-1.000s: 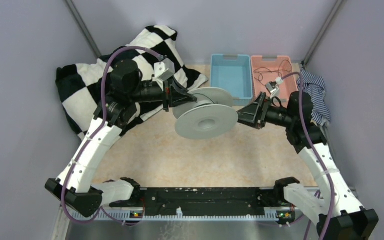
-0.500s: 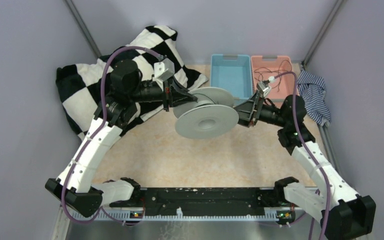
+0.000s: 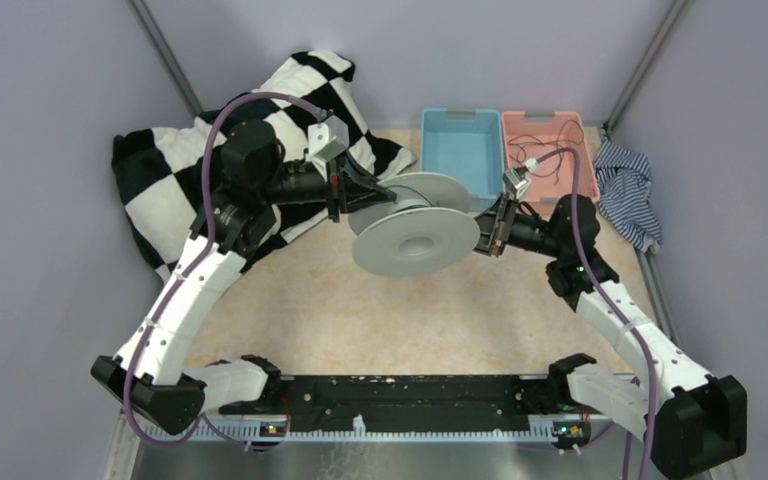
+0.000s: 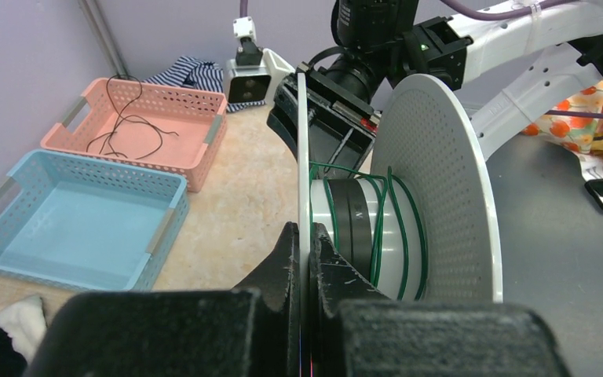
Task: Wrap the cables
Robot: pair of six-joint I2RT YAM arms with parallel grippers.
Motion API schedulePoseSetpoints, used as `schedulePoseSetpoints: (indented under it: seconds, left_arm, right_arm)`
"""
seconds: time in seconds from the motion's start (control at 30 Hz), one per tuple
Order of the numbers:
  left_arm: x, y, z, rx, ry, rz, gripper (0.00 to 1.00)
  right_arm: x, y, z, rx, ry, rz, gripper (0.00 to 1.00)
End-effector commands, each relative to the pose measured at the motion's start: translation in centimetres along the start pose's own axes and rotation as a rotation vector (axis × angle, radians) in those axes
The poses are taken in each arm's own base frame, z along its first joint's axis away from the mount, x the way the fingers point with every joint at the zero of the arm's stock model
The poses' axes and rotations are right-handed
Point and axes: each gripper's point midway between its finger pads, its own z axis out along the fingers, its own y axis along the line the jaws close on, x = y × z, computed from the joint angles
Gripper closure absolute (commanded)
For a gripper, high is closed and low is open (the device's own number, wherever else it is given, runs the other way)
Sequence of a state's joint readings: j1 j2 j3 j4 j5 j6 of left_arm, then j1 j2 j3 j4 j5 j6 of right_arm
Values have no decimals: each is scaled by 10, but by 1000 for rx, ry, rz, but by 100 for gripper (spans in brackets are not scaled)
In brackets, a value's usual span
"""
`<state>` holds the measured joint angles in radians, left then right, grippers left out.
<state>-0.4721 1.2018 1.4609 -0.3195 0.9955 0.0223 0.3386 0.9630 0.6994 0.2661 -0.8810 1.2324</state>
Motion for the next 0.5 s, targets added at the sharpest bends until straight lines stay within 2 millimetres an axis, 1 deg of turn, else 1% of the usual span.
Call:
schedulePoseSetpoints:
  seconds: [0.0,0.07,0.2,0.27,0.47]
  left_arm:
    - [-29,-1,-3,-23,-85,109,100]
    - [-30,2,-3,-42,-91,116,100]
    - [-31,8,-3,-73,-100,125,100]
    - [-31,9,-3,-86,-104,94,100]
    - [-31,13,-5,-118,-121,85,100]
  right_arm:
    - [1,-3,2,-6,-2,-41,90]
    - [3,-10,1,11,2,-38,99]
    - [7,-24,1,44,6,-34,100]
    - [10,-33,0,69,10,-32,100]
    - [15,-58,-2,156,28,-44,100]
